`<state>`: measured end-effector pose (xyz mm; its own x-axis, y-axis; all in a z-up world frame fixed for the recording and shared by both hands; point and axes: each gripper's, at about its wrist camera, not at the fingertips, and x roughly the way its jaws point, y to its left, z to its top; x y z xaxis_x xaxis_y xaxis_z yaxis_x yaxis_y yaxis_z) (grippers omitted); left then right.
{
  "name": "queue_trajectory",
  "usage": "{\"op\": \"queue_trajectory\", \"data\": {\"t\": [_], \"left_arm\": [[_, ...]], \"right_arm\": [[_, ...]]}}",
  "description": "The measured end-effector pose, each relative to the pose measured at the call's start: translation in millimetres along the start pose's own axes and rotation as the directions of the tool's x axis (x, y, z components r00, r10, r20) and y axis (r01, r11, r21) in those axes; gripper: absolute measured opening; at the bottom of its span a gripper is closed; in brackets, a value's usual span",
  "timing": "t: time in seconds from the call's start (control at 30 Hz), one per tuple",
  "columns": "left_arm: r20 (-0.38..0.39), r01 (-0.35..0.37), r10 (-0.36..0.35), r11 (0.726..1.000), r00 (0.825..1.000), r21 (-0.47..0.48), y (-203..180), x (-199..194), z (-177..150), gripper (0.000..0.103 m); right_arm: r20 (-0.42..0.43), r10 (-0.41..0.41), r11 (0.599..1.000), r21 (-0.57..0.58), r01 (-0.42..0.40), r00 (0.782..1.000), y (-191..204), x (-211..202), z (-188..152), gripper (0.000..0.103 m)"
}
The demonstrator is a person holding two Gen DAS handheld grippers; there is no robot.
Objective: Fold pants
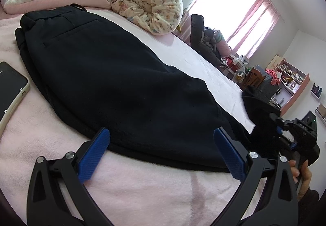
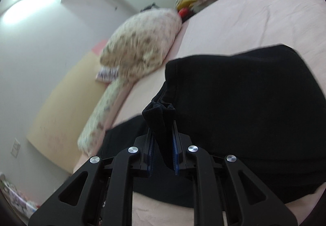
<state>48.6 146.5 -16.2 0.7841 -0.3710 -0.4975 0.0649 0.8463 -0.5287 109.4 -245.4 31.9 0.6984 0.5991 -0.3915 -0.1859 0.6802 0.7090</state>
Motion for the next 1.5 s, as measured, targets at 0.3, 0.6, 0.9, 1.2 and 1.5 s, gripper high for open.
{"op": "queue_trajectory", "data": {"t": [0.3,0.6,0.9,1.2,1.5], "left_arm": [[0.003,0.006,-0.006,1.0,1.0,-0.003,-0.9,-1.4,0.5,0.101],[0.003,0.006,-0.006,1.0,1.0,-0.004,-0.7,-1.6,0.3,0.101],[0.004,0.007,-0.007,1.0,1.0,-0.004,-0.6,-1.8,0.2,0.101],[0.007,0.014,-0.014,1.0,1.0,-0.009,-1.3,-2.7,0.4,0.101],[0.008,0.016,-0.016,1.0,1.0,-0.01,-1.0,-3.2,0.4,0.101]], "right_arm": [[-0.16,-0.131,0.989,-0.082,0.119,0.978,6.5,51.2,-46.6,0.016],[-0.27,-0.262,0.909,-0.39,0.143,0.927,44.7,48.1,-77.2,0.065],[-0.148,-0.362,0.79,-0.574,0.218,0.92,71.3,50.8,-83.5,0.042],[-0.181,-0.333,0.864,-0.451,0.223,0.925,50.1,67.9,-71.7,0.022],[-0.192,-0.361,0.851,-0.468,0.239,0.913,44.1,70.0,-74.6,0.023]]}}
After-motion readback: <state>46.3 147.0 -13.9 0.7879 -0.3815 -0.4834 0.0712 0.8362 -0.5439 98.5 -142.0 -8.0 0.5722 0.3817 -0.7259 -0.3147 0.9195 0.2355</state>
